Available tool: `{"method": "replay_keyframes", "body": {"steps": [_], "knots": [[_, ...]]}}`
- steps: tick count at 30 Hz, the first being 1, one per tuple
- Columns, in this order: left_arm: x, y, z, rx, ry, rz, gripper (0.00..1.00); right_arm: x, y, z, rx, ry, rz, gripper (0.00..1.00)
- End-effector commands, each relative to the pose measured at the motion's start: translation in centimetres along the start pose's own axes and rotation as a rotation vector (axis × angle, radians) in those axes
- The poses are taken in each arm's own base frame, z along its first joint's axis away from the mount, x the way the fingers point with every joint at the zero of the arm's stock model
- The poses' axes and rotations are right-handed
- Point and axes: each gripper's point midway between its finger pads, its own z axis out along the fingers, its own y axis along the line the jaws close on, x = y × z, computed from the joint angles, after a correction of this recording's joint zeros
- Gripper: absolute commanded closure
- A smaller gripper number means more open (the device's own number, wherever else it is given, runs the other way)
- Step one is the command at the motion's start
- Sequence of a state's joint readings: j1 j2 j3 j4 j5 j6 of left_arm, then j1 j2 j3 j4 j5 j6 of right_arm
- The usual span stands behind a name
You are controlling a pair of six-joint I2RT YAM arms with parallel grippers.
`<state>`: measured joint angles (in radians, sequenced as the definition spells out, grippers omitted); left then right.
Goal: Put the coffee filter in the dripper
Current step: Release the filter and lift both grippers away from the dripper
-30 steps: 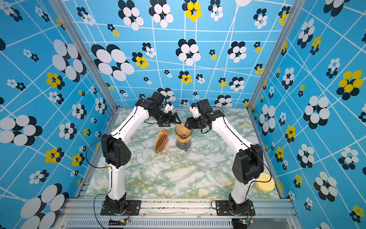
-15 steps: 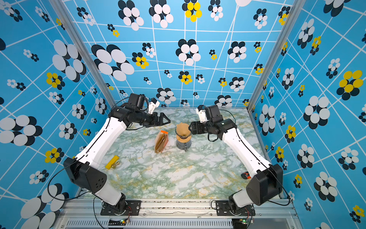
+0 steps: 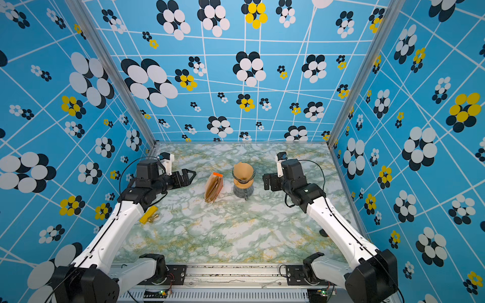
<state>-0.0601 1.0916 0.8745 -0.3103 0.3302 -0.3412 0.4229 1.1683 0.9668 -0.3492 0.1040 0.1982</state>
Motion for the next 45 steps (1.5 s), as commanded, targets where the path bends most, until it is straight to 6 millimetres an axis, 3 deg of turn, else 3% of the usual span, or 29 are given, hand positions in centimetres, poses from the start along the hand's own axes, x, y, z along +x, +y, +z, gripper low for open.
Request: {"method": "replay_keyframes", "body": {"steps": [1,4,10,18,27,39,45], "knots": [[-1.8,2.8,-0.7,-0.145,-0.141,0.07,0.01,-1.0,-2.5,-0.2,0.134,-0.092,0.002,0.01],[-1.3,5.2,-0.7,-0.253,-0.175,0.08,0.01,-0.2,-4.1,-0.2,0.215,-0.122,0.023,0.01],[-0.8,8.1,-0.5,-0.377,-0.259,0.2,0.01,1.4,-5.7,0.1,0.279,-0.146,0.019,0.01],[-0.4,8.8,1.9,-0.358,-0.323,0.307,0.01,3.0,-7.9,1.4,0.361,-0.126,0.023,0.01],[1.1,9.1,4.9,-0.3,-0.356,0.383,0.01,4.0,-12.1,3.1,0.424,-0.095,0.073,0.01],[3.6,10.7,8.3,-0.267,-0.344,0.421,0.01,4.2,-14.4,5.8,0.446,-0.143,0.075,0.01],[3.1,11.9,8.6,-0.264,-0.315,0.353,0.01,4.3,-15.5,6.9,0.455,-0.151,0.056,0.01]]}}
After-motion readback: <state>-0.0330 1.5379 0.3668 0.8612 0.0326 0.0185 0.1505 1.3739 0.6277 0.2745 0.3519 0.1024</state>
